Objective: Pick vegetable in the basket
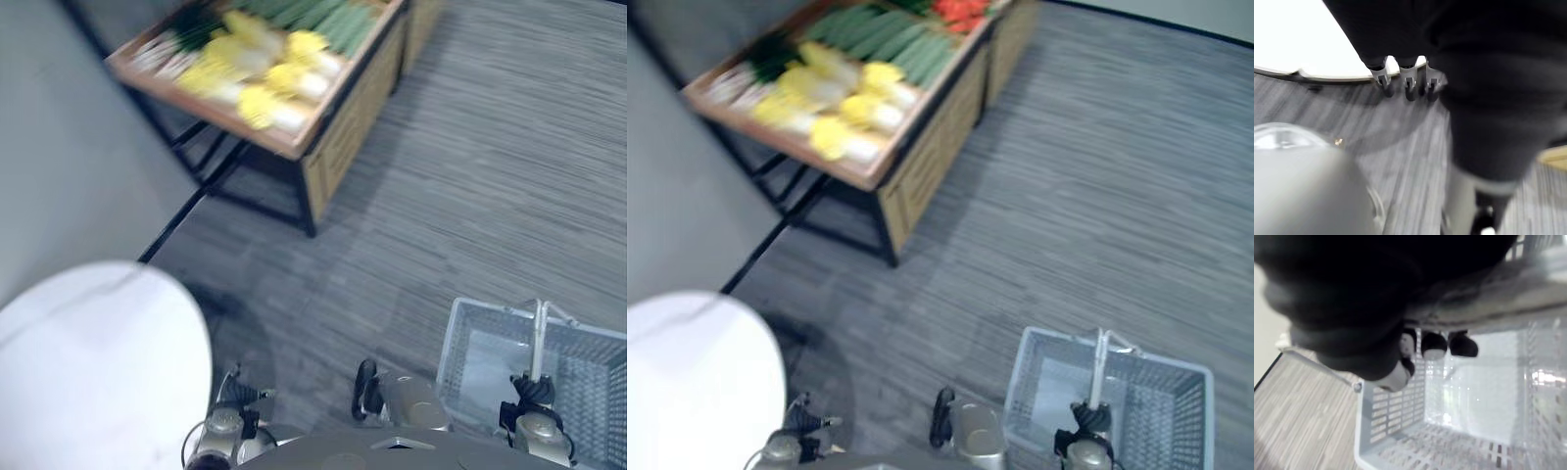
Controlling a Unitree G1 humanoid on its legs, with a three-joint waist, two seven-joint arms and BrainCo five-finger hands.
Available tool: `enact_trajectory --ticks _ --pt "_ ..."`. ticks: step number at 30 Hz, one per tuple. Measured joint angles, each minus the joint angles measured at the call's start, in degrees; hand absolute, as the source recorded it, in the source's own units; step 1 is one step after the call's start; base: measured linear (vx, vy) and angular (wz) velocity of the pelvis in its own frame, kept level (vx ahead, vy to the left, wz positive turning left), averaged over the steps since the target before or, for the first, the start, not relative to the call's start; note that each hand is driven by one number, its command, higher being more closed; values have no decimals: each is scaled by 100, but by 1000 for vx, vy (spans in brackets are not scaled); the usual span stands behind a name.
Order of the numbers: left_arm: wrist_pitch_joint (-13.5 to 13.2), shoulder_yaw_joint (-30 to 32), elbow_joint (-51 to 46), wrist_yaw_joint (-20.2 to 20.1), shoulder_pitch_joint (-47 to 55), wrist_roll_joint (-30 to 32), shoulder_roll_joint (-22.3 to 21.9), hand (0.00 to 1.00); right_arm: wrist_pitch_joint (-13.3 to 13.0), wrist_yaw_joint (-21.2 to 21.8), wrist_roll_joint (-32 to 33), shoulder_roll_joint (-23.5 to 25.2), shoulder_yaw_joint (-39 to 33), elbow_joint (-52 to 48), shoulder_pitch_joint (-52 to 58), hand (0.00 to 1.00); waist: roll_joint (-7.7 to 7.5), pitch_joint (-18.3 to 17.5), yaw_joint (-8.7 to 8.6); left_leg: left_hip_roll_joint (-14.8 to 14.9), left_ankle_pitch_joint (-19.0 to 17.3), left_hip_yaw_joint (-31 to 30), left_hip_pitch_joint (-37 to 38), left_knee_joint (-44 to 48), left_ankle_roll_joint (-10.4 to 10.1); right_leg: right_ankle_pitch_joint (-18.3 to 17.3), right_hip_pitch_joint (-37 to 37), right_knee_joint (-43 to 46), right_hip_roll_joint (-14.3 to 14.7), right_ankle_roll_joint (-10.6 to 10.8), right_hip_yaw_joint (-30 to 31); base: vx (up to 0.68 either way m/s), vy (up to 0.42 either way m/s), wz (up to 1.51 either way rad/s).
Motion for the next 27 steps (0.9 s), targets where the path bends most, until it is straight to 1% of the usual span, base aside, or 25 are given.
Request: enact_trajectory --ticks 3,4,5,6,7,8,9,10,11,12,13,14,15,16,17,18,19,20,21,22,23,24,25,26,27 --pt "-60 -11 -53 44 -62 -181 -111 0 61 79 -8 -28 51 228 52 100 33 42 92 -323 -327 -616 -867 -772 111 27 470 -364 164 122 860 300 102 -174" --pt "-92 -18 -131 51 -83 -186 -133 0 87 85 -10 -64 52 244 44 100 38 49 134 -512 -331 -875 -1102 -1349 83 0 560 -423 147 157 1121 284 183 -131" --pt "-130 -77 -175 65 -122 -187 -155 0 87 82 -6 -132 50 267 37 100 56 56 158 -767 -187 -1210 -1323 -2371 -82 -31 677 -525 104 190 1376 381 253 -112" --pt "-141 -117 -177 81 -155 -190 -158 0 87 75 -6 -173 37 282 34 100 104 85 170 -888 38 -1322 -1399 -3129 -148 -56 812 -638 91 208 1496 426 284 -91" --pt "-162 -199 -178 134 -172 -190 -171 0 86 59 -6 -233 1 326 35 100 193 132 167 -927 491 -1292 -1504 -4151 -200 -144 1069 -816 106 248 1619 462 310 -56" --pt "-165 -257 -180 142 -228 -190 -181 0 87 36 -5 -272 -9 345 32 100 252 171 192 -925 771 -1214 -1623 -4471 -198 -232 1253 -897 135 249 1715 406 269 -46" --pt "-170 -268 -186 144 -259 -202 -182 0 87 31 -4 -281 -8 368 25 100 252 175 224 -917 959 -1128 -1678 -4513 -131 -306 1337 -907 133 278 1797 486 294 -49" --pt "-177 -273 -201 147 -237 -272 -174 0 84 28 -6 -278 3 409 21 100 208 158 307 -942 1318 -1050 -1653 -4491 0 -406 1441 -862 72 388 1950 574 306 -60" --pt "-176 -277 -210 147 -196 -309 -126 0 76 36 -17 -256 38 455 -11 100 125 51 384 -1072 1729 -952 -1531 -4524 276 -607 1451 -719 -111 539 2082 725 366 -66" --pt "-172 -300 -240 158 -224 -325 -96 0 23 45 -83 -230 104 578 -117 100 -63 22 349 -1247 1612 -833 -1515 -4392 670 -706 1317 -342 -296 733 2089 613 292 -49" --pt "-172 -304 -267 161 -232 -363 -78 0 -10 46 -125 -225 135 606 -163 100 -117 37 334 -1287 1484 -785 -1495 -4325 740 -714 1227 -103 -334 846 2079 582 283 -34" --pt "-172 -273 -269 165 -221 -409 -26 0 -32 52 -175 -174 128 703 -272 100 -236 81 376 -1406 1293 -627 -1224 -4341 793 -741 1080 609 -434 1216 2015 435 216 -20" --pt "-165 -285 -249 165 -202 -421 12 0 -38 49 -179 -146 121 800 -334 100 -309 99 380 -1499 1132 -589 -941 -4396 804 -687 943 1335 -486 1737 1876 597 284 0" --pt "-158 -356 -227 163 -174 -419 49 0 -34 58 -179 -117 129 907 -385 100 -343 103 332 -1582 828 -687 -450 -4455 816 -48 553 2730 -510 2429 1536 467 205 22" --pt "-155 -431 -220 160 -165 -418 85 0 -35 69 -180 -100 149 936 -388 100 -343 104 289 -1581 707 -737 -282 -4463 823 282 400 3251 -560 2494 1410 545 171 44" --pt "-151 -541 -202 159 -133 -417 164 0 -33 89 -180 -83 210 1011 -428 100 -361 91 274 -1638 500 -833 18 -4482 809 190 33 4123 -842 2472 912 355 53 39" --pt "-150 -580 -178 159 -135 -417 174 0 -31 97 -196 -89 232 1021 -459 100 -387 75 274 -1656 430 -872 159 -4520 808 91 -117 4366 -1037 2450 643 433 19 42" --pt "-139 -590 -171 161 -137 -417 178 0 -33 100 -262 -110 252 1012 -481 100 -386 73 263 -1661 357 -971 338 -4577 791 -80 -310 4524 -1305 2342 277 449 -17 53" --pt "-126 -632 -174 159 -168 -418 188 0 -37 114 -296 -133 247 1018 -501 100 -362 85 255 -1621 352 -1165 573 -4737 783 -354 -515 4355 -1518 2096 -115 530 -78 86" --pt "-127 -628 -172 161 -195 -425 182 0 -35 142 -280 -121 238 1043 -547 100 -312 96 198 -1480 355 -1414 721 -4869 778 -499 -717 3804 -1501 1865 -277 442 -119 88" --pt "-125 -628 -171 161 -204 -430 178 0 -34 153 -275 -117 237 1058 -581 100 -282 115 176 -1397 356 -1513 751 -4876 776 -532 -772 3460 -1426 1801 -251 407 -201 99" --pt "-124 -629 -169 160 -217 -432 156 0 -34 177 -270 -113 236 1064 -650 100 -232 140 132 -1246 371 -1715 752 -4848 752 -524 -842 2393 -1241 1762 -18 379 -270 101" --pt "-126 -627 -168 160 -244 -437 132 0 -35 179 -224 -115 210 1063 -673 100 -232 141 128 -1186 386 -1917 747 -4846 725 -308 -851 1277 -1142 1764 421 373 -296 111" --pt "-130 -624 -167 160 -258 -445 130 0 -33 178 -206 -117 193 1064 -664 100 -255 128 128 -1180 369 -2015 728 -4841 597 -67 -812 673 -1131 1754 725 372 -348 133" --pt "-166 -622 -173 158 -268 -531 166 0 -33 177 -174 -110 162 1083 -620 100 -415 77 113 -1242 252 -2261 689 -4839 309 481 -641 -417 -1217 1782 1409 370 -403 152"
